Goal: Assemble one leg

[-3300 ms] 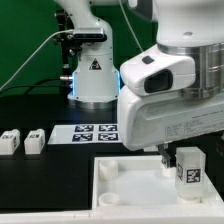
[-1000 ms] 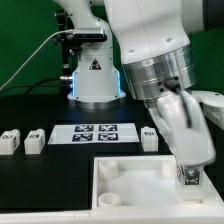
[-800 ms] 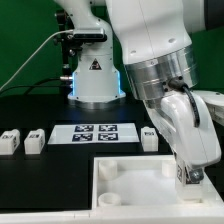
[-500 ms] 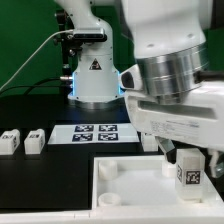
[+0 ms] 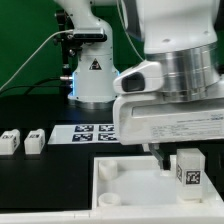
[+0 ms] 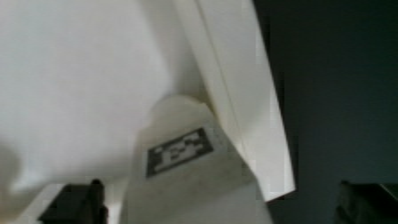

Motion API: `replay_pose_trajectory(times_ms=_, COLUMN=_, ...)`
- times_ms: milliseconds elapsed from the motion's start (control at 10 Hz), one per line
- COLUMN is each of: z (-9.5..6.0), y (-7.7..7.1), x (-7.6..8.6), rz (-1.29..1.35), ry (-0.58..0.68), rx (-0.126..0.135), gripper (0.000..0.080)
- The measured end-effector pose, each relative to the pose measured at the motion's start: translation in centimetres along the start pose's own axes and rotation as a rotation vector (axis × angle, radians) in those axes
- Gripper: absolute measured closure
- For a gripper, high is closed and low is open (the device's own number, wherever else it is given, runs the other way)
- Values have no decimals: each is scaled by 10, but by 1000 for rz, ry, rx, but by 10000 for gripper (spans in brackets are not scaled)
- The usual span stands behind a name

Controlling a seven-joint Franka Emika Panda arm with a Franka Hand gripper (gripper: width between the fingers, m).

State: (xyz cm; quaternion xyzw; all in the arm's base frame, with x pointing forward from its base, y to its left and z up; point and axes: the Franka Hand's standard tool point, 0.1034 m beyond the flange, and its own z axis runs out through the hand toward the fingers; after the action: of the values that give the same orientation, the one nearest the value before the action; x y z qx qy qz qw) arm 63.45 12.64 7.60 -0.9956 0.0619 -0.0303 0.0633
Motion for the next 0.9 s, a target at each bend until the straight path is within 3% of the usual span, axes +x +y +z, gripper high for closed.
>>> replay_pose_trajectory(times_ms=200, z=1, y=0, x=1, rz=-77, ry=3, rx=-5, gripper=150)
replay_pose_trajectory(times_ms=300, z=1, y=0, x=1, rz=-52, ry=2, rx=-4, gripper=238)
replay_pose_trajectory(times_ms=400, z=1, y=-1, x=0, rz=-24, ry=2, rx=-2, gripper=238)
replay_pose_trajectory(times_ms=500, z=1, y=2, x=1, rz=63, ry=1, rx=-3, gripper=441)
replay_pose_trajectory(times_ms=600, z=2, y=6, x=1, rz=142, ry=0, rx=-6, gripper=489)
replay_pose_trajectory(times_ms=700, z=2, y=7, x=1, rz=233, ry=1, rx=-7, gripper=489)
replay_pose_trajectory(times_ms=900, z=3, y=10, x=2, rz=499, ry=-8, rx=15, gripper=493)
